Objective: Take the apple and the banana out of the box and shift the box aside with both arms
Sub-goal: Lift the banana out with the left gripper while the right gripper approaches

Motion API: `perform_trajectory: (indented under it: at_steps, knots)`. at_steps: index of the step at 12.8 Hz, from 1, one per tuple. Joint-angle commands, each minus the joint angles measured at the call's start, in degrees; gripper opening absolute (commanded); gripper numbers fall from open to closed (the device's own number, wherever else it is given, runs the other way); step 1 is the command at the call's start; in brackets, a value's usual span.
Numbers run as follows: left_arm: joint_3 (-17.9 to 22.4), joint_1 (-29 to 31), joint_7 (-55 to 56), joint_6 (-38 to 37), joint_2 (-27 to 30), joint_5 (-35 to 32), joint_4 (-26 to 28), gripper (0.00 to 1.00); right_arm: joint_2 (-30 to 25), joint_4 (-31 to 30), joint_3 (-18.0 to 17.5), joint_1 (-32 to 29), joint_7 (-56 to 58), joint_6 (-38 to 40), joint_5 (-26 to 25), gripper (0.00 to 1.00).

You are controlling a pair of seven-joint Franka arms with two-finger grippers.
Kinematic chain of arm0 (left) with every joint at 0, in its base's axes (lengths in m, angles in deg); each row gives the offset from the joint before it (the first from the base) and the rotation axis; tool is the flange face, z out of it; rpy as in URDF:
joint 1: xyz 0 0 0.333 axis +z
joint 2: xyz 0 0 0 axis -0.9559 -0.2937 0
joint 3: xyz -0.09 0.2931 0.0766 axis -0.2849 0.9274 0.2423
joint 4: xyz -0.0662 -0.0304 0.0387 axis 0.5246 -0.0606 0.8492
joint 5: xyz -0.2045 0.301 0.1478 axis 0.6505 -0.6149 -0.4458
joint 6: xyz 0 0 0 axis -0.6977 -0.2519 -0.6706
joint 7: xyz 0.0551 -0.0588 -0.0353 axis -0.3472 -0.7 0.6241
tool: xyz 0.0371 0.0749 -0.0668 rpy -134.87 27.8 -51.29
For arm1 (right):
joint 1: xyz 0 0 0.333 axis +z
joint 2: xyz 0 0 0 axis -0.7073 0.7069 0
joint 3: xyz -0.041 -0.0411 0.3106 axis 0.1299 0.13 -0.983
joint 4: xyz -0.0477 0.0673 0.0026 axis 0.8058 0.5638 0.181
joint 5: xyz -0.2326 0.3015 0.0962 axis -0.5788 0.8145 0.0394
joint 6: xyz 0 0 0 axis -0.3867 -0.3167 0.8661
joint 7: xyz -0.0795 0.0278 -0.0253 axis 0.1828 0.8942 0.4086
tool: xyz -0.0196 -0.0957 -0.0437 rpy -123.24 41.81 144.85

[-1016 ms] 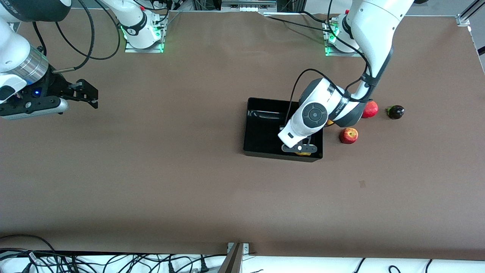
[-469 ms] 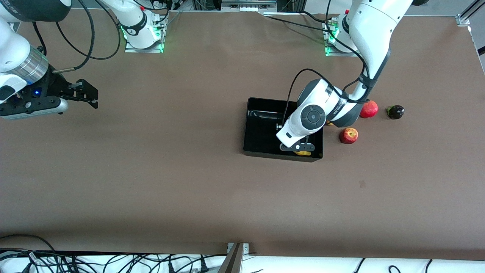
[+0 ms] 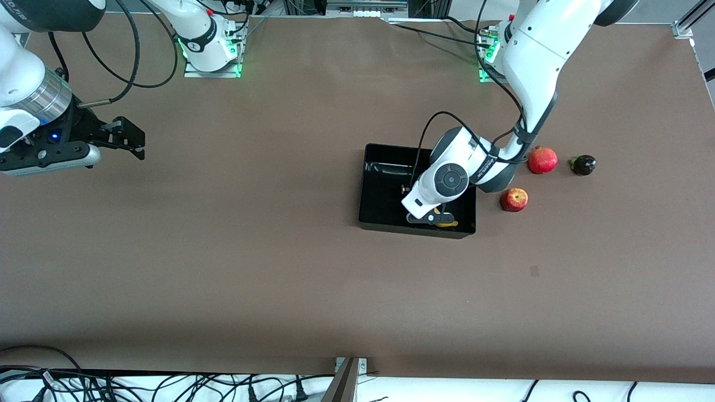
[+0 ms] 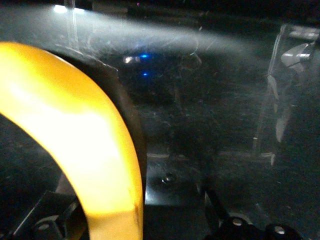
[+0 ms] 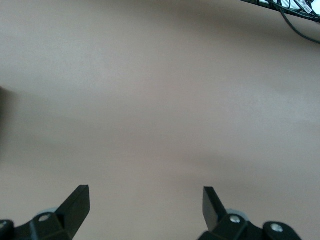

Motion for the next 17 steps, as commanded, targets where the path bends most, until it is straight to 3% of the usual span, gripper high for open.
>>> perform_trajectory:
  at_steps: [1,2,3,4,11,15,17]
  knots:
    - [0.1,-0.2,-0.2,0.5,0.9,0.2,1.0,1.00,-0.2,0.3,0.2,0.5,0.1,-0.1,-0.5,1.00]
    - [0.1,0.0,-0.9,0.5,1.1,0.2,1.0,0.63,-0.2,0.3,0.2,0.5,0.1,-0.1,-0.5,1.00]
    - [0.0,-0.2,-0.2,0.3,1.2,0.2,0.9,0.13,-0.2,0.4,0.2,0.5,0.1,-0.1,-0.5,1.00]
    - [0.0,-0.4,-0.1,0.3,1.2,0.2,0.9,0.02,-0.2,0.4,0.2,0.5,0.1,-0.1,-0.5,1.00]
    - [0.0,0.8,-0.1,-4.2,3.9,0.3,-1.4,0.00,-0.2,0.4,0.2,0.5,0.1,-0.1,-0.5,1.00]
    - [-0.2,2.2,-0.5,-24.9,4.6,1.2,-14.9,0.00,-0.2,0.4,0.2,0.5,0.1,-0.1,-0.5,1.00]
    - [-0.2,2.4,-0.6,-31.3,4.7,2.4,-19.1,0.00,-0.2,0.4,0.2,0.6,0.1,-0.1,-0.5,1.00]
